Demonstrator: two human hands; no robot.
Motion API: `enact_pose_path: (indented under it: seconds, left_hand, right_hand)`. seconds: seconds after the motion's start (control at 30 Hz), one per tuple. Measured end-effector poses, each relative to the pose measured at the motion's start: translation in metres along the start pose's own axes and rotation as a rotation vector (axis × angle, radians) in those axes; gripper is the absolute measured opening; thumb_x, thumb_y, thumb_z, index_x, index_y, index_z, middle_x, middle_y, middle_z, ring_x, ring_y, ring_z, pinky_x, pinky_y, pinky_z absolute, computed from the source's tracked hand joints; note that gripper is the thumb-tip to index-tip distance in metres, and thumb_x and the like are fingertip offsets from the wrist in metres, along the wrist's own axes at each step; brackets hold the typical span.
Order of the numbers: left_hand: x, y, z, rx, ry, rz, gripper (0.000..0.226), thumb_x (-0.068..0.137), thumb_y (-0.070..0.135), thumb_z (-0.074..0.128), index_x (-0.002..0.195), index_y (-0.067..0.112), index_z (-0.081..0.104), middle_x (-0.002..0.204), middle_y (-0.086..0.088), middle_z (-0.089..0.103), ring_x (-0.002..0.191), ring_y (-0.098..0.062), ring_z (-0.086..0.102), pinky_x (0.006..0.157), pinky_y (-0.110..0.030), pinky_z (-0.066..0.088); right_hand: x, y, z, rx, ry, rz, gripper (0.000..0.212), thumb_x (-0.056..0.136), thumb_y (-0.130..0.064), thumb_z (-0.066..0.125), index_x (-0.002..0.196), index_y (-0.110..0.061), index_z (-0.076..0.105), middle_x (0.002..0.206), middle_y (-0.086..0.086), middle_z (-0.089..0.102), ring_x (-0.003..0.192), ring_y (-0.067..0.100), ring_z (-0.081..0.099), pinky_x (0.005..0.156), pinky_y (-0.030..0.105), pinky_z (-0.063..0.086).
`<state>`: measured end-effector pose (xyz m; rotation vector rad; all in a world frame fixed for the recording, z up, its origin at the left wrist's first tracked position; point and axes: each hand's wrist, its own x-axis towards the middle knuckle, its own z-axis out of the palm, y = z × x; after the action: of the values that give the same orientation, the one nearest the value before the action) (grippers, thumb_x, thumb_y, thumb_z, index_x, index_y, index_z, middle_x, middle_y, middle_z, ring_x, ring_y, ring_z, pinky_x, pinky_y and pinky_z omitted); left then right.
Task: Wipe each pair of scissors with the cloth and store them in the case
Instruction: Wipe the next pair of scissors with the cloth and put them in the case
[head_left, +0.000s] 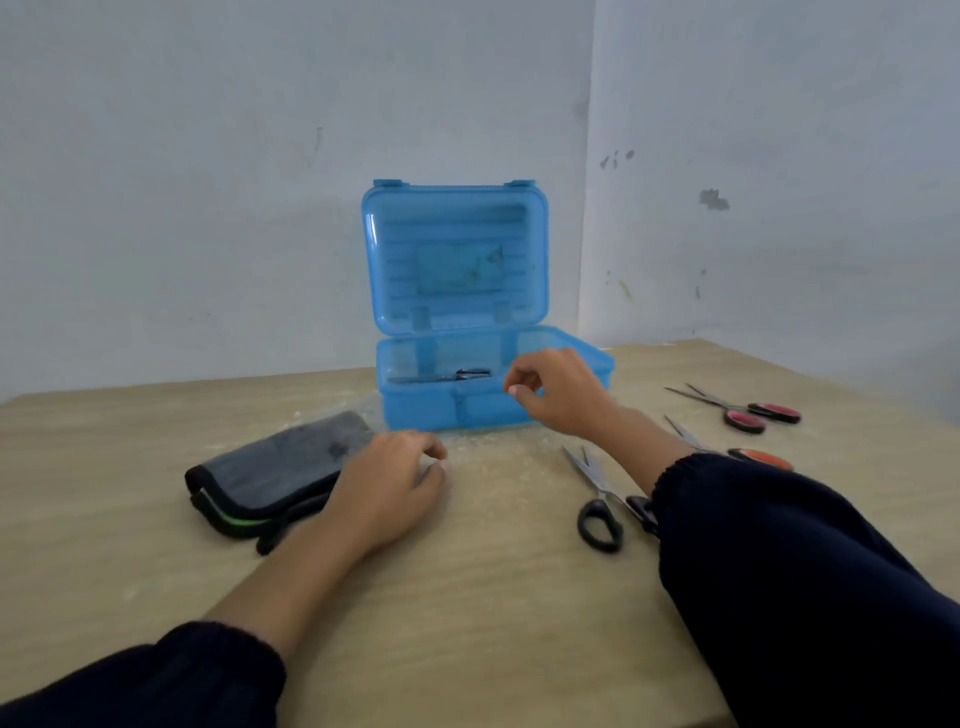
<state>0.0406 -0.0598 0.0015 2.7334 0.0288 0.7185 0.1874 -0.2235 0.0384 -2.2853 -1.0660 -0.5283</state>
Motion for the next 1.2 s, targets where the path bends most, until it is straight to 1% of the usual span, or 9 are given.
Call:
enact_pose_path:
  seconds: [0.23,0.37,0.47,0.63,0.77,0.83,0.97,1.1,1.2]
  left_hand:
    - [-0.016,0.037,0.017,-0.100,-0.115,0.107,0.020,0.086,0.029,0.053,0.103,0.022,0.062,0.106,0.005,0.064,0.097,-0.009,0.056,0.088,-0.031,0.048]
    - [-0.018,0.038,0.016,-0.083,-0.102,0.133,0.020,0.087,0.028,0.052,0.103,0.020,0.062,0.106,0.005,0.064,0.096,-0.008,0.055,0.088,-0.029,0.047]
    - [-0.019,0.038,0.015,-0.083,-0.100,0.154,0.019,0.088,0.027,0.052,0.102,0.020,0.062,0.106,0.005,0.064,0.096,-0.007,0.055,0.088,-0.028,0.046]
    - [-0.019,0.040,0.014,-0.108,-0.078,0.202,0.019,0.089,0.031,0.048,0.095,0.021,0.063,0.099,0.007,0.064,0.093,-0.006,0.055,0.084,-0.026,0.045]
    - [-0.020,0.040,0.013,-0.124,-0.056,0.237,0.044,0.083,0.055,0.033,0.086,0.023,0.064,0.086,0.010,0.064,0.082,-0.005,0.054,0.076,-0.025,0.042]
    - [-0.020,0.039,0.013,-0.121,-0.054,0.232,0.043,0.078,0.057,0.036,0.083,0.025,0.063,0.084,0.013,0.064,0.081,-0.005,0.053,0.075,-0.025,0.042]
    - [-0.018,0.038,0.009,-0.133,0.059,0.136,0.010,0.083,0.031,0.058,0.081,0.022,0.062,0.078,0.012,0.062,0.076,-0.009,0.056,0.072,-0.029,0.045]
    - [-0.013,0.034,0.001,-0.256,0.247,-0.011,0.007,0.084,0.020,0.061,0.082,0.014,0.063,0.072,0.008,0.062,0.070,-0.007,0.058,0.062,-0.017,0.042]
    - [-0.006,0.030,-0.009,-0.308,0.330,-0.060,0.006,0.086,0.017,0.059,0.083,0.013,0.063,0.073,0.007,0.062,0.069,-0.002,0.056,0.061,-0.010,0.041]
  right_hand:
    - [-0.076,-0.001,-0.031,-0.066,-0.136,0.147,0.021,0.076,-0.006,0.055,0.083,-0.016,0.072,0.072,-0.007,0.061,0.066,0.007,0.054,0.072,0.027,0.050]
    - [-0.092,-0.005,-0.041,-0.082,-0.321,0.251,0.024,0.074,-0.011,0.056,0.091,-0.020,0.071,0.089,-0.002,0.064,0.081,0.013,0.057,0.072,0.021,0.046]
    - [-0.095,-0.008,-0.045,-0.033,-0.354,0.277,0.026,0.075,-0.007,0.060,0.096,-0.020,0.069,0.095,-0.001,0.064,0.081,0.011,0.057,0.070,0.018,0.045]
    - [-0.093,-0.015,-0.042,0.076,-0.252,0.338,0.021,0.075,-0.007,0.068,0.091,-0.018,0.061,0.090,0.002,0.069,0.077,0.008,0.059,0.060,0.013,0.043]
    - [-0.089,-0.026,-0.038,0.324,-0.086,0.388,0.030,0.066,-0.008,0.077,0.089,-0.015,0.059,0.079,-0.003,0.068,0.073,0.010,0.065,0.061,0.020,0.051]
    - [-0.086,-0.032,-0.036,0.432,-0.010,0.408,0.033,0.063,-0.008,0.079,0.087,-0.015,0.057,0.074,-0.004,0.068,0.068,0.010,0.065,0.062,0.021,0.050]
    - [-0.080,-0.038,-0.029,0.571,0.065,0.453,0.032,0.064,-0.010,0.079,0.088,-0.013,0.059,0.071,-0.003,0.069,0.068,0.012,0.065,0.067,0.026,0.052]
    - [-0.069,-0.047,-0.021,0.534,0.125,0.371,0.028,0.074,-0.013,0.073,0.095,-0.012,0.055,0.074,0.000,0.071,0.067,0.011,0.061,0.063,0.022,0.047]
    - [-0.055,-0.060,-0.012,0.505,0.164,0.289,0.027,0.083,-0.021,0.066,0.099,-0.011,0.047,0.076,0.002,0.067,0.068,0.018,0.062,0.063,0.029,0.048]
